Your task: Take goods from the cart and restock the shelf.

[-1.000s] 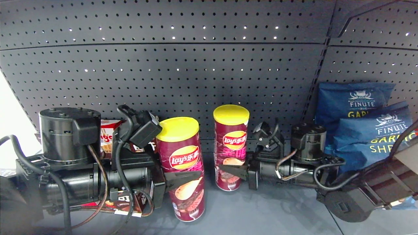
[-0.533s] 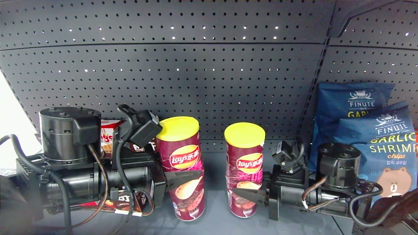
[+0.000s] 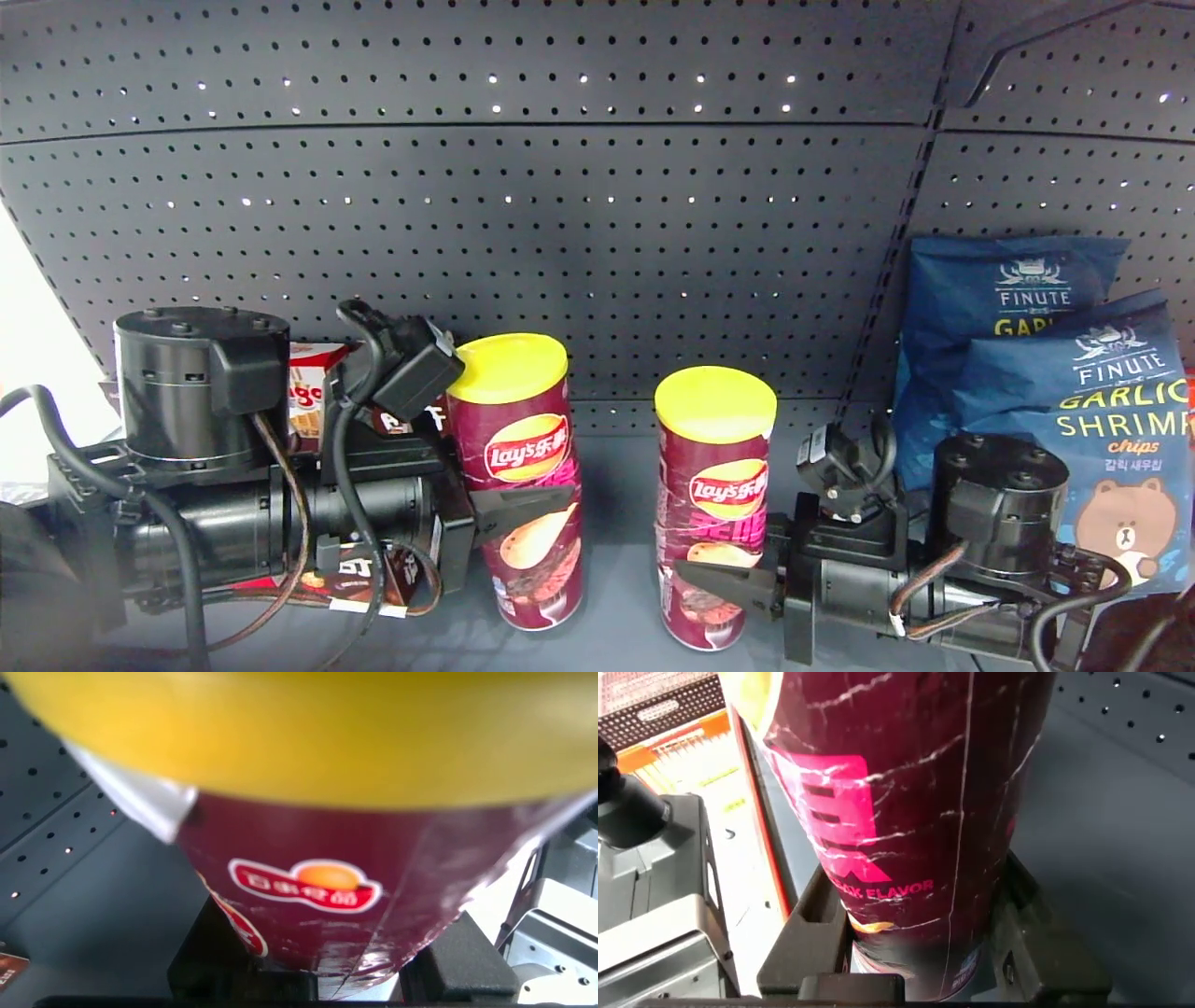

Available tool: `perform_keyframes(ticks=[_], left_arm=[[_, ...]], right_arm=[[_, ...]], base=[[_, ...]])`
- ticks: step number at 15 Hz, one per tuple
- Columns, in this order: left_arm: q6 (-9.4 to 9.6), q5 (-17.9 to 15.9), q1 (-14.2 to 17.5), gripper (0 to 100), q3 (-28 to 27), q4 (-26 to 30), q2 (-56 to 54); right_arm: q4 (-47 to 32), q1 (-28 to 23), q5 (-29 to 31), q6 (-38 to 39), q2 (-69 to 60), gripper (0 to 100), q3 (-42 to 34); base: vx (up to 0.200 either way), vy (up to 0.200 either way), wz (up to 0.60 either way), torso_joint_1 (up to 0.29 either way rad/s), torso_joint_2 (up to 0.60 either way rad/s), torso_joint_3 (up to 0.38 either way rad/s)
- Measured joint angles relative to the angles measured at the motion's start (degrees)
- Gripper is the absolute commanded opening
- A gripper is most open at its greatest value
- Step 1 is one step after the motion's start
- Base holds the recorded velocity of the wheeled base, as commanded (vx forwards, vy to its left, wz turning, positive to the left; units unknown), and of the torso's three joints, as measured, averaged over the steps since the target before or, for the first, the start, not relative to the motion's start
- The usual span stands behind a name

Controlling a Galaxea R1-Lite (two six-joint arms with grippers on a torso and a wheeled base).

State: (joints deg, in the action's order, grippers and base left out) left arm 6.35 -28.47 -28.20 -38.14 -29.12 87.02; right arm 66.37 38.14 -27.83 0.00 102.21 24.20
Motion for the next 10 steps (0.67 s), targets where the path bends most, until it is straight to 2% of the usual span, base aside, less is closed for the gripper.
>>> perform_keyframes(ticks=[10], left_arm=[[-0.01, 0.00, 0.00, 0, -0.17, -0.02, 0.27]], right_arm=[[7.12, 0.24, 1.39, 1.67, 3.50, 0, -3.23]], base=[[0.000, 0.000, 0.00, 0.000, 0.00, 0.000]])
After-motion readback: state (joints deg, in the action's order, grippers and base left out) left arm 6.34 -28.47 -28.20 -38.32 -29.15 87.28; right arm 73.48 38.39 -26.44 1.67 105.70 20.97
